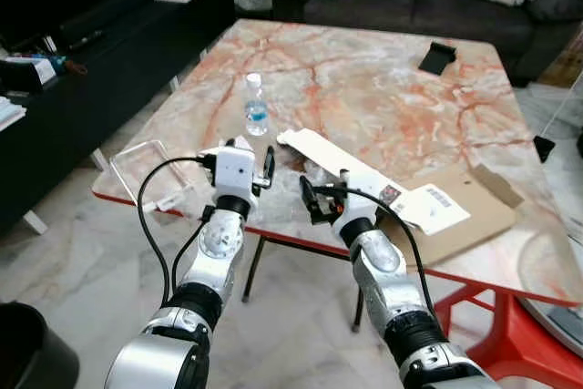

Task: Picking trash to rubbish bin

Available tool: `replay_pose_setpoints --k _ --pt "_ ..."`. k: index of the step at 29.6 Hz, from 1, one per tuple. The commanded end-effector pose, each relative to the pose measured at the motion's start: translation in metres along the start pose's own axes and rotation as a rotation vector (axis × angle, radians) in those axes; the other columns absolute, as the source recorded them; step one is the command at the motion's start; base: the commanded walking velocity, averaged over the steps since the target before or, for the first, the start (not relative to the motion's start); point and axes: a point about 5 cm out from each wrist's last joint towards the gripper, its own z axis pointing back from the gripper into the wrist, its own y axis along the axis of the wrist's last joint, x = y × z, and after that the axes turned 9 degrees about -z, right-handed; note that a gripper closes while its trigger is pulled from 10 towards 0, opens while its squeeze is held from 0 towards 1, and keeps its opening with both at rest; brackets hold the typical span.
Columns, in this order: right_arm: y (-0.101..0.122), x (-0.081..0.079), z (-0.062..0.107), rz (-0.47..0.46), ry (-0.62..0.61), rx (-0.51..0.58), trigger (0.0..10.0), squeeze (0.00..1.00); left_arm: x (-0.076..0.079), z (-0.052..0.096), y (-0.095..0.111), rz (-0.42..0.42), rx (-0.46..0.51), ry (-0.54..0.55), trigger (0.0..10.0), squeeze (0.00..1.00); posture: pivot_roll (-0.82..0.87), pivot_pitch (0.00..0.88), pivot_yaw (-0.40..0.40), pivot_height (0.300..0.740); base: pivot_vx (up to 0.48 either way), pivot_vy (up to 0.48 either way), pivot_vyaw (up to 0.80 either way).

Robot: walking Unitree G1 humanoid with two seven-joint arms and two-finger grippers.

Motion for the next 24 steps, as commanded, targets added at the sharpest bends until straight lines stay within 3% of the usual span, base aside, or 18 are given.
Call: replay_pose_setpoints --k 1,24 --pt "0.0017 -0.004 -0.0014 0.001 0.001 -0.001 10.0 0.0 -0.0045 0.0008 -0.0012 -0.004 -0.001 0.012 10.0 0.0 -0.11 0.044 -0.029 0.74 0.0 0.0 0.0" --pt "-0.0022 -0.0123 -0.0027 -0.027 0.02 -0.038 10.0 0.0 -0.0086 0.0028 -0.0046 -0.017 -0.018 0.022 10.0 0.0 -0.11 0.054 -0.036 0.74 0.0 0.0 0.0"
